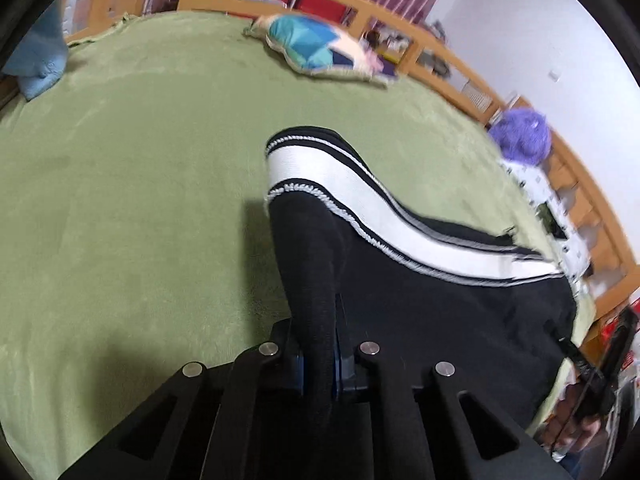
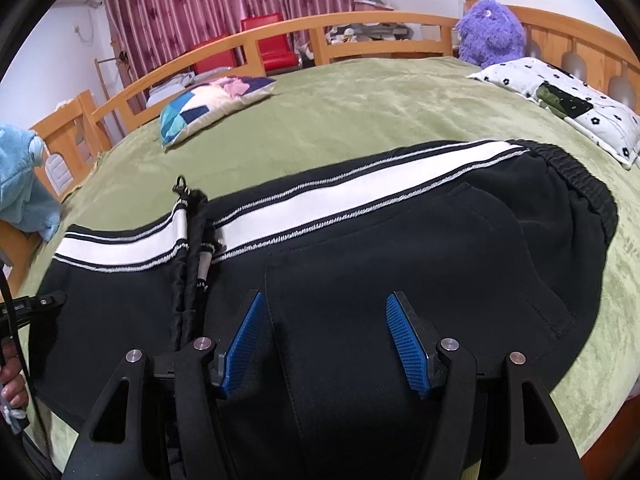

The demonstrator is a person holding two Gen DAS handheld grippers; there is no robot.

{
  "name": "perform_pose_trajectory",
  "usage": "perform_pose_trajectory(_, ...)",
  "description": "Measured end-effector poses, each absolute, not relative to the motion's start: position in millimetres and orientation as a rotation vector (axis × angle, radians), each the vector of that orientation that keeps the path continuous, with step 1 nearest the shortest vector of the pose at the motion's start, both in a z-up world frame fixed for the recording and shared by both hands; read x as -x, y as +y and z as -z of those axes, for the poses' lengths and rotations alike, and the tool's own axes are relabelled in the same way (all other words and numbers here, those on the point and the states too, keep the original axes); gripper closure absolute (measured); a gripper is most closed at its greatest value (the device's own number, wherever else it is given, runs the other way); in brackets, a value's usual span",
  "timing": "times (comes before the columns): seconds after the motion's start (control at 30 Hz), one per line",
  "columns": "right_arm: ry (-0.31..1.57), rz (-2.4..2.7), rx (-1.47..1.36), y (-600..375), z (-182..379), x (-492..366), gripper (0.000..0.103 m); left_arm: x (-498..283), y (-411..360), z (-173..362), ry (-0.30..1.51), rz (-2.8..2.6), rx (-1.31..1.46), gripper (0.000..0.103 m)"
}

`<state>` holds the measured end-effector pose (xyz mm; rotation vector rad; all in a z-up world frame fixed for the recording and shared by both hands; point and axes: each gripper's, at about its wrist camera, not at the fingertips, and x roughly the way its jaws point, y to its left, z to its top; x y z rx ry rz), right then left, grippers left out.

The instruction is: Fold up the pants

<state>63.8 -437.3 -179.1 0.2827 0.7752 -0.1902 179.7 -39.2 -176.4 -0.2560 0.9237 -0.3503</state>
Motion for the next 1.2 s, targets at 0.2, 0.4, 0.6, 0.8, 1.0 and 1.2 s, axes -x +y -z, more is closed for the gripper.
perform_pose_trajectory(0.2, 0.707, 0.205, -0.288, -427.6, 149.3, -47.8, 0.039, -167.5, -4.5, 153.7, 0.884, 0.37, 0.345, 0.094)
perform_pose_trajectory(0.4, 0.697, 0.228, -0.232, -413.4, 125.2, -32.5, 0.039, -162.5, 38.6, 144.8, 0.882, 0.368, 0.366, 0.093)
perform_pose_trajectory(0.6, 0.718, 0.281, -0.227, -425.6, 120.4, -15.4, 0.039, -161.6, 95.8, 134.9, 0.85, 0.271, 0.341, 0.093)
perform_pose_trajectory(0.8, 0.783, 0.299, -0.242, -440.8, 134.1, -9.5, 0.039, -165.5, 141.1, 133.7, 0.85, 0.167, 0.332, 0.093)
perform_pose_trajectory(1.0, 0.824, 0.256, -0.284, -433.6, 154.3, -20.5, 0.039, -165.1, 131.0, 158.0, 0.922, 0.099, 0.245, 0.085)
perform_pose_trajectory(1.2, 0.845, 0.212, -0.248, -404.5, 156.9, -35.3, 0.039, -151.9, 149.4, 163.3, 0.945, 0.045, 0.261, 0.068)
